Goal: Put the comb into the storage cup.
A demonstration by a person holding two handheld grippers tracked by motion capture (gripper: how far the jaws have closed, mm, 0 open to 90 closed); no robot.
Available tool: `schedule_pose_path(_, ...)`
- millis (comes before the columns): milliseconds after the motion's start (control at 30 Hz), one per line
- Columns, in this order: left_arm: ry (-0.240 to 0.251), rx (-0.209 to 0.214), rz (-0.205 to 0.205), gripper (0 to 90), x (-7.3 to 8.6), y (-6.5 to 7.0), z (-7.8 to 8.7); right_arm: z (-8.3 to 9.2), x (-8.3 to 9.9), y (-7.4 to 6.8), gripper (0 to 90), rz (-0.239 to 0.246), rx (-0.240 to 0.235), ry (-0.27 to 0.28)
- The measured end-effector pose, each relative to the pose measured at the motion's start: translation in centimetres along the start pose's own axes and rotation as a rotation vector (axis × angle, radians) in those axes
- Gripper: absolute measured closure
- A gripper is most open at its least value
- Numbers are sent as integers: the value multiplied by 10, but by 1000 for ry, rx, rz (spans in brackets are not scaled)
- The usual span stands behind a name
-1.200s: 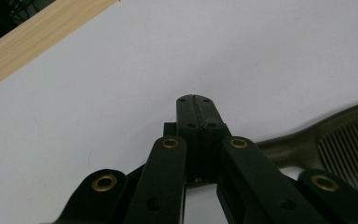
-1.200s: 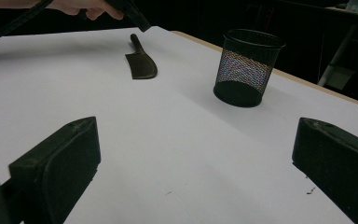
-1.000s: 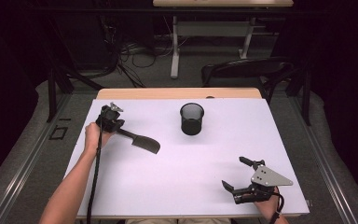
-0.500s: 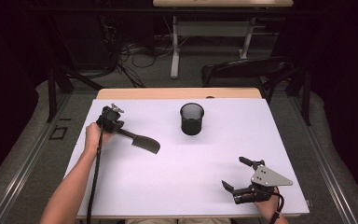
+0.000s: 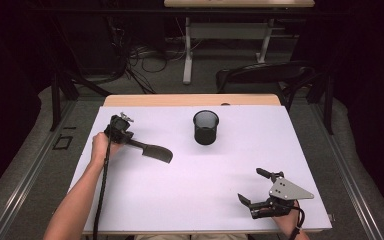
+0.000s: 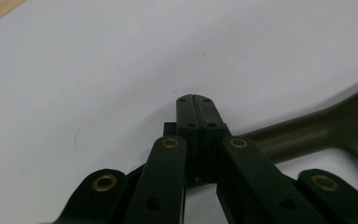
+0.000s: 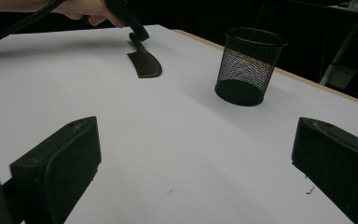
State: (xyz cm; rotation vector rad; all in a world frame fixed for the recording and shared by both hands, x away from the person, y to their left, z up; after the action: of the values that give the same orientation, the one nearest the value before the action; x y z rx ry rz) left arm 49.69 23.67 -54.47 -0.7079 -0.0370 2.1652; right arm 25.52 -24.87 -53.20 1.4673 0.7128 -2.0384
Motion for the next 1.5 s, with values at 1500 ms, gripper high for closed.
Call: schedule_pose_path(1500, -40, 51, -34, 900, 7, 11, 10, -1, 0, -1, 8, -7, -7, 1)
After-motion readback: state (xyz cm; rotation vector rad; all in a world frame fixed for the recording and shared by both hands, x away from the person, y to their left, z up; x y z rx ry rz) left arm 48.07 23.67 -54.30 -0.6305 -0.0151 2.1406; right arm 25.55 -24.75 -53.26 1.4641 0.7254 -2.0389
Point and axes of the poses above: each handheld gripper's, and its own axes: z roughly backward along the jaws, x roughly out of its underside, y roughly to its right, the point moved 1 cm from there along -z, roughly forward along the jaws, and after that the axes turned 13 degrees about -z, right-handed, at the moved point
